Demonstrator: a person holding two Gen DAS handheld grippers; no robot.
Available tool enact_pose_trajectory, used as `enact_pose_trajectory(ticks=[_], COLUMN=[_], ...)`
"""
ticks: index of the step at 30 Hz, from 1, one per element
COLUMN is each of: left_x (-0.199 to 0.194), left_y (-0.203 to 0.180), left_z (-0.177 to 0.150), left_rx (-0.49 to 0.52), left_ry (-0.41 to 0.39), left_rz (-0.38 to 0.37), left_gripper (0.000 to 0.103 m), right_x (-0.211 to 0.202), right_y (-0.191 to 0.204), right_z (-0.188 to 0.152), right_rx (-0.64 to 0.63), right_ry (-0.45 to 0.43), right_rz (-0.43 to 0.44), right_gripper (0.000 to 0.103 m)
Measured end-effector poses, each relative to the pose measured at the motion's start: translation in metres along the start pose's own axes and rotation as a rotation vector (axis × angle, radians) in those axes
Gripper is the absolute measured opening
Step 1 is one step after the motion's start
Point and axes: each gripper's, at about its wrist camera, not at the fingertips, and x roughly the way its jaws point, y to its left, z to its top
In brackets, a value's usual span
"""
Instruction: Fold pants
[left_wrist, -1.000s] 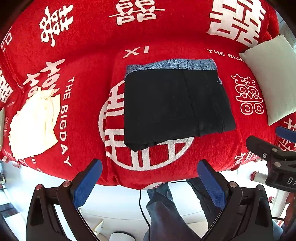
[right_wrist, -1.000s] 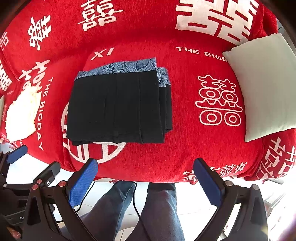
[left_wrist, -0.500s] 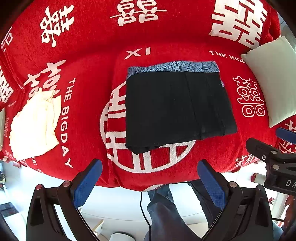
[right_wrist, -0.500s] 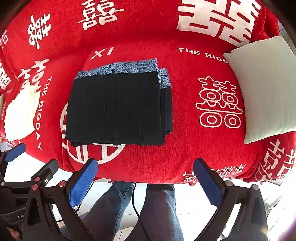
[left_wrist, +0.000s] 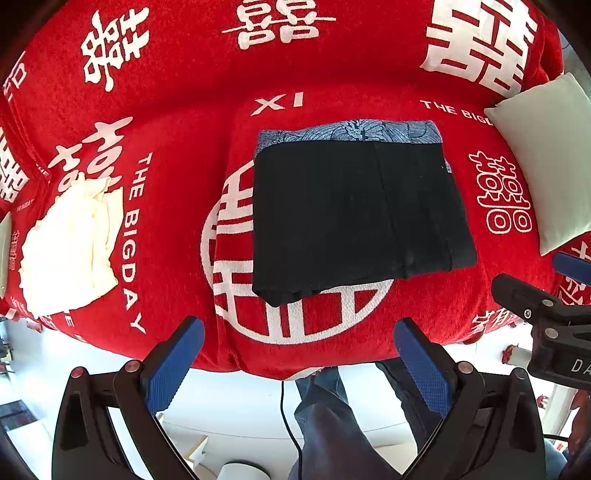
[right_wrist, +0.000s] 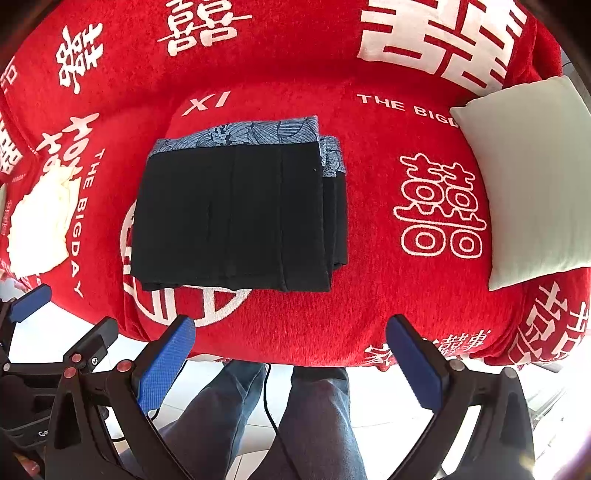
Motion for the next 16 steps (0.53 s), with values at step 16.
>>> enact_pose_trajectory(ticks=[16], left_x=[0.0015], left_y=[0.0027], left_z=[0.0014], left_rx=[-0.022], left_ry=[-0.014], left_rz=[-0.005], left_gripper=[0.103], right_x=[0.0015], right_y=[0.0005], right_z=[0.0009], right_rx=[0.001], right_ry=[0.001], right_rz=[-0.003], right_gripper=[0.103])
